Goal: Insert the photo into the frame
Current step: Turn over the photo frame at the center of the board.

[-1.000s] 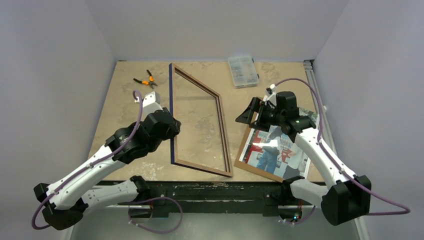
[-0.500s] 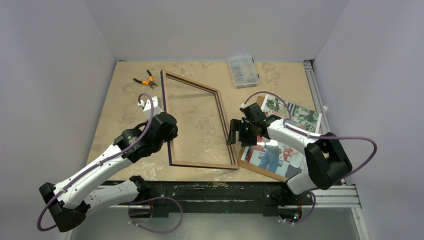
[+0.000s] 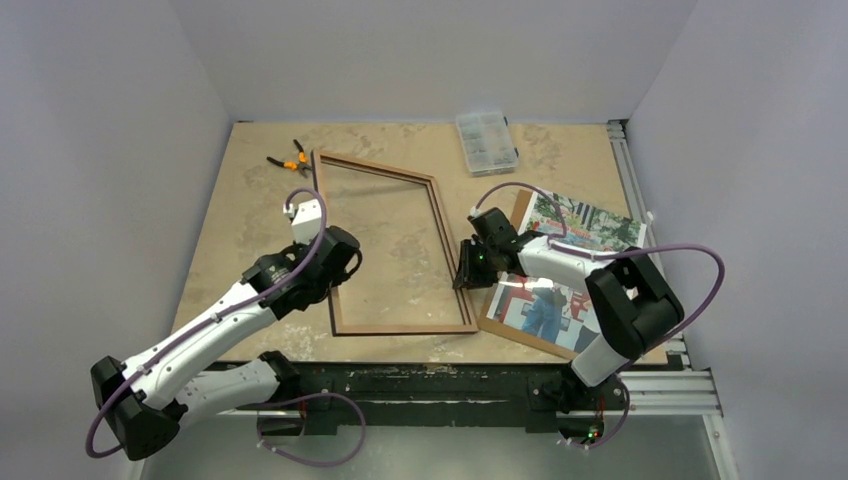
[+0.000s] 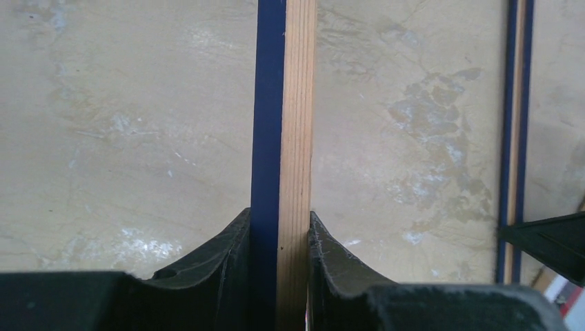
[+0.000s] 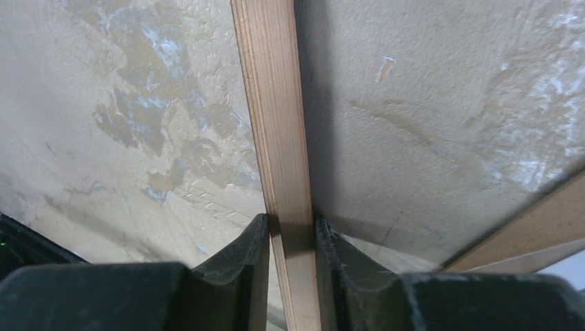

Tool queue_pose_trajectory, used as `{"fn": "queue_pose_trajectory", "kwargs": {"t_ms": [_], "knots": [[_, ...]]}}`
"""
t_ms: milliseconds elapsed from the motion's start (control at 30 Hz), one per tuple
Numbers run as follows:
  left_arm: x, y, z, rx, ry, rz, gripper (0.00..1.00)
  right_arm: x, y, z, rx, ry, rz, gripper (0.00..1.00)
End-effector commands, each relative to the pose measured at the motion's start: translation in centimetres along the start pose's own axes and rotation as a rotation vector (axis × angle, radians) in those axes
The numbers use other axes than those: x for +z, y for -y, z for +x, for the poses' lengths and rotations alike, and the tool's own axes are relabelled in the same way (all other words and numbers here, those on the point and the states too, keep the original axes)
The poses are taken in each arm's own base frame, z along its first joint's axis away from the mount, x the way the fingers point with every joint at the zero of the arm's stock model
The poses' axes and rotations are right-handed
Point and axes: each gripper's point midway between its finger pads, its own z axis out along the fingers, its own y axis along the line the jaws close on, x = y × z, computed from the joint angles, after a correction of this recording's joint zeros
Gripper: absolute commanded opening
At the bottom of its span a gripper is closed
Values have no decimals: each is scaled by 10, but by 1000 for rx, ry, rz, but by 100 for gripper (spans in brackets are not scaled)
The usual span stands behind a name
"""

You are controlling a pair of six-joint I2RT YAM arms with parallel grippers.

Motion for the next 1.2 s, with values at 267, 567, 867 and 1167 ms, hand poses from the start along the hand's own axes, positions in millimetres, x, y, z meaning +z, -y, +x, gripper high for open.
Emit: {"fn": "queue_pose_trajectory", "kwargs": {"t_ms": [267, 567, 867, 1167], "knots": [[19, -41, 33, 139, -154, -226, 58, 13, -2, 15, 74, 12, -51, 0], [37, -41, 47, 199, -228, -293, 64, 10, 5, 20, 122, 26, -26, 0], [12, -14, 20, 109, -163, -87, 68, 4, 20, 16, 210, 76, 68, 0], [-28, 12, -10, 43, -81, 166, 76, -2, 16, 5, 161, 103, 68, 0]]}}
